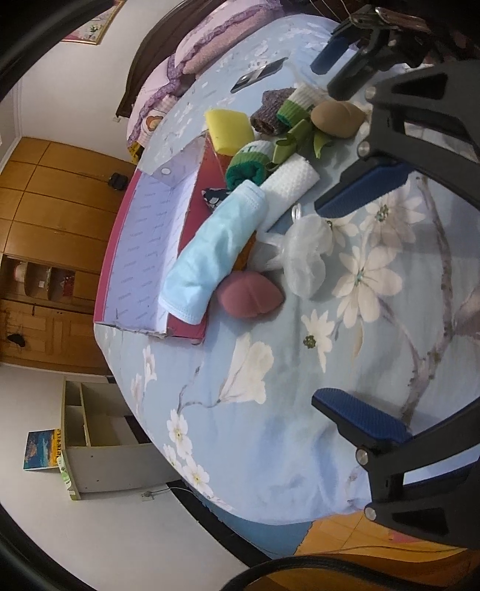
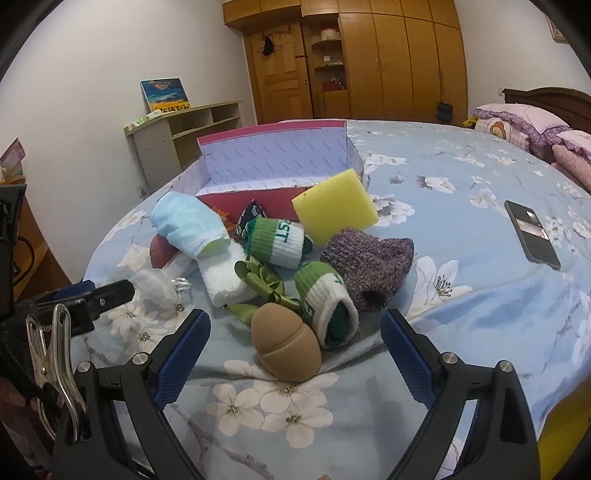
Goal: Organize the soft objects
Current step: 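Grasp the white mesh bag with the left tool while the right tool grasps the tan egg sponge, then carry the mesh bag with the left tool while the right tool carries the egg sponge into the box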
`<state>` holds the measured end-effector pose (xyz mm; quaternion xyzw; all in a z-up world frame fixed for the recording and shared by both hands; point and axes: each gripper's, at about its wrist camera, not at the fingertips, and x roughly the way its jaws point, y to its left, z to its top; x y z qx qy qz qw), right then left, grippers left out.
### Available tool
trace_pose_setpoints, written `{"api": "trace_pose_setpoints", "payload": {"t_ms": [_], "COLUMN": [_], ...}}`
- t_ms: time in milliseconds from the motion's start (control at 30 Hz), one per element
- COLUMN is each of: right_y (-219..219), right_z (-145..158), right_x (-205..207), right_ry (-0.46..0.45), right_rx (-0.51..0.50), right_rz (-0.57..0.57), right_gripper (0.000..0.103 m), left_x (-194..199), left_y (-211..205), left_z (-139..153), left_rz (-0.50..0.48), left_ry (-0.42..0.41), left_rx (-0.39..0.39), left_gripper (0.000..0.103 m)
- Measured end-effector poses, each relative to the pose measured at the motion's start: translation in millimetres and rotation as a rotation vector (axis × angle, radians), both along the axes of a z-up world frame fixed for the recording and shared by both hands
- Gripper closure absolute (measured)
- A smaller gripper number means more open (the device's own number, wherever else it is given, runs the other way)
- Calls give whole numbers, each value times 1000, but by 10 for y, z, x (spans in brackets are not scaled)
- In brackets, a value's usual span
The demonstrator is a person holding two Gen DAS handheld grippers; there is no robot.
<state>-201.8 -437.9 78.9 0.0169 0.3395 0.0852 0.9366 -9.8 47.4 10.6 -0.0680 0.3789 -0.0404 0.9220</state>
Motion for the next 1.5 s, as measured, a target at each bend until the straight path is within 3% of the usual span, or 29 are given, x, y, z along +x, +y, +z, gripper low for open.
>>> {"api": "trace_pose_setpoints", "payload": {"t_ms": [67,400,633,700,767,1100,1500], "right_y": [5,48,114,112,102,75,127], "right_z": [-17,-112,-176,-188,-198,-113,153], "right_x": [-5,45,84,98,111,30,-120], "right_ry": [8,55,85,94,101,63,-31], "right_rx": [3,19,14,12,12,21,-1], "right_rz": [10,51,81,78,72,69,112], "right_gripper": [18,39,49,55,64,71,72], "left_x": [12,233,411,435,443,224,-153], "left_y": [-12,-353,-387,-354,-306,-163,-170], "left_z": [-8,-99,-225,-244,-253,-124,281], "left_rz": [-14,-143,-139,-125,-121,-138,-188], "left_ry": [6,33,65,70,80,56,-59], "left_rx": [-5,11,1,-19,-49,-107,-99], "left_gripper": [13,27,38,54,61,87,89]}}
